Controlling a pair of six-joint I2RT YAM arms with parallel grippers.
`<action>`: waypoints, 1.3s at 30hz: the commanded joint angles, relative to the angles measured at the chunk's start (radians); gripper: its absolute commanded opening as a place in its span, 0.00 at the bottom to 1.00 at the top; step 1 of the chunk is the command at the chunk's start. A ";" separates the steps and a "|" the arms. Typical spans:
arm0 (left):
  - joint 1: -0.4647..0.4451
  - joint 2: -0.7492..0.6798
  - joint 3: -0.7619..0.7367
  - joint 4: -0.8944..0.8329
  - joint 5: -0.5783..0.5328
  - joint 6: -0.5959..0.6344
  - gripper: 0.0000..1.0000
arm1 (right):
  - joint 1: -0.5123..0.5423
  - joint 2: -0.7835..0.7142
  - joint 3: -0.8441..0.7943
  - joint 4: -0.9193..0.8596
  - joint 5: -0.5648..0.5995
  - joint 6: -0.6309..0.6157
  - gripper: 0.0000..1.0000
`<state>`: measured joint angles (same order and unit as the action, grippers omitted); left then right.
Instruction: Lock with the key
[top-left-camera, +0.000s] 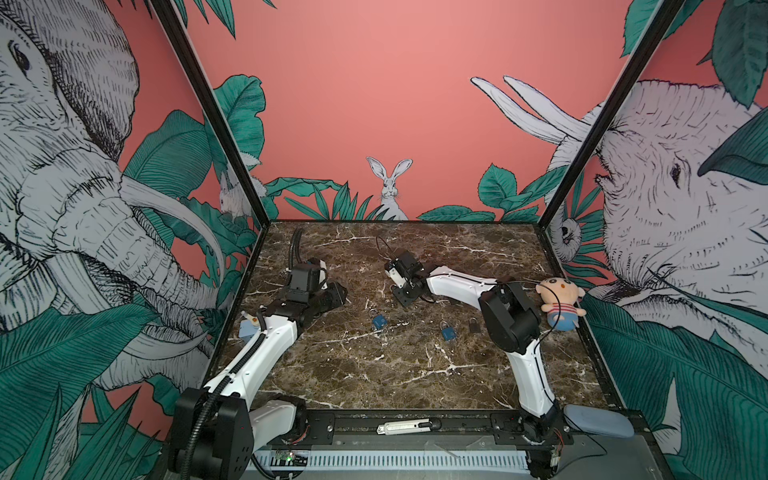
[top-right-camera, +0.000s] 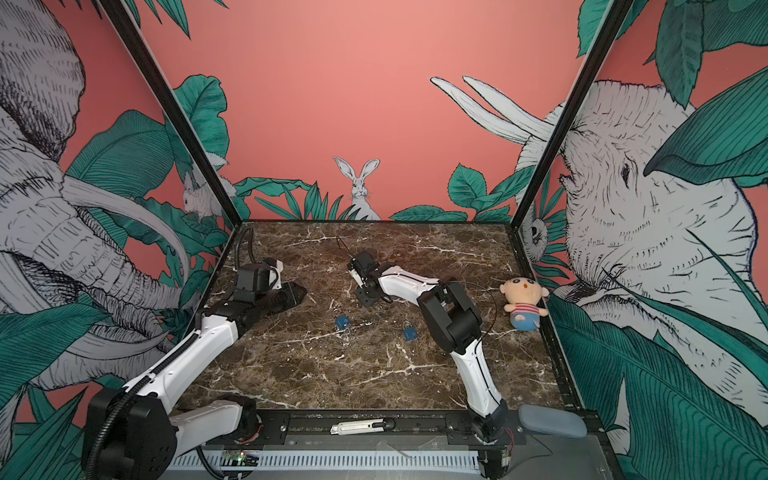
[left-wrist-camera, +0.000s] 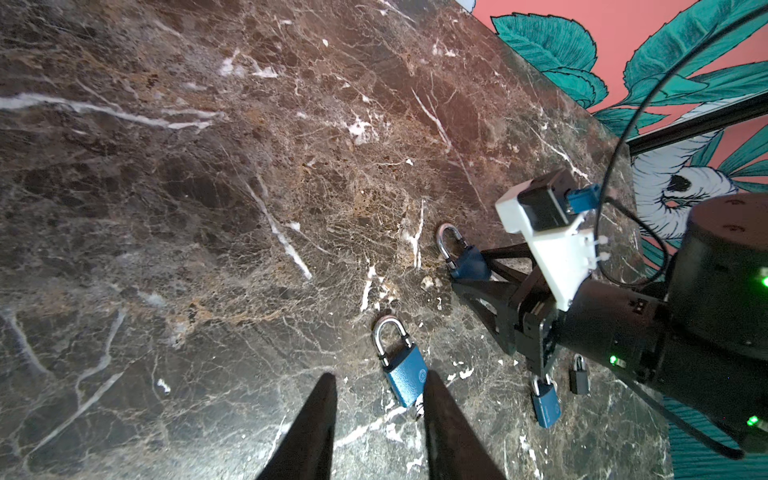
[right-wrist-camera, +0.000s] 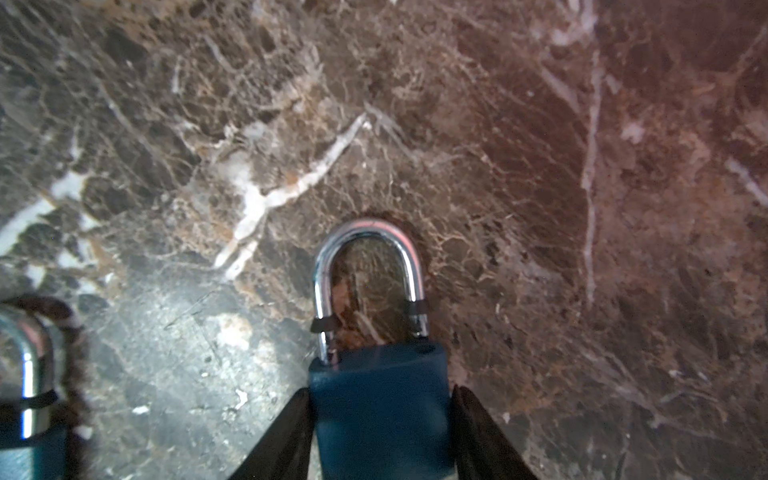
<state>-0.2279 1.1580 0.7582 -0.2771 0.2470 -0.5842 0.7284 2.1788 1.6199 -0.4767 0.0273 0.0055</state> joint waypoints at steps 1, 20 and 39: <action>0.009 0.004 -0.011 0.020 0.007 -0.003 0.37 | 0.013 0.031 0.018 -0.025 0.032 -0.019 0.52; 0.013 0.014 -0.012 0.048 0.081 -0.015 0.37 | 0.018 -0.113 -0.061 0.036 -0.013 -0.009 0.14; -0.126 0.084 0.006 0.229 0.218 -0.064 0.37 | 0.050 -0.460 -0.263 0.079 -0.138 0.063 0.13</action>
<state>-0.3233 1.2354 0.7475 -0.0940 0.4385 -0.6430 0.7666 1.7622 1.3640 -0.4309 -0.0883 0.0490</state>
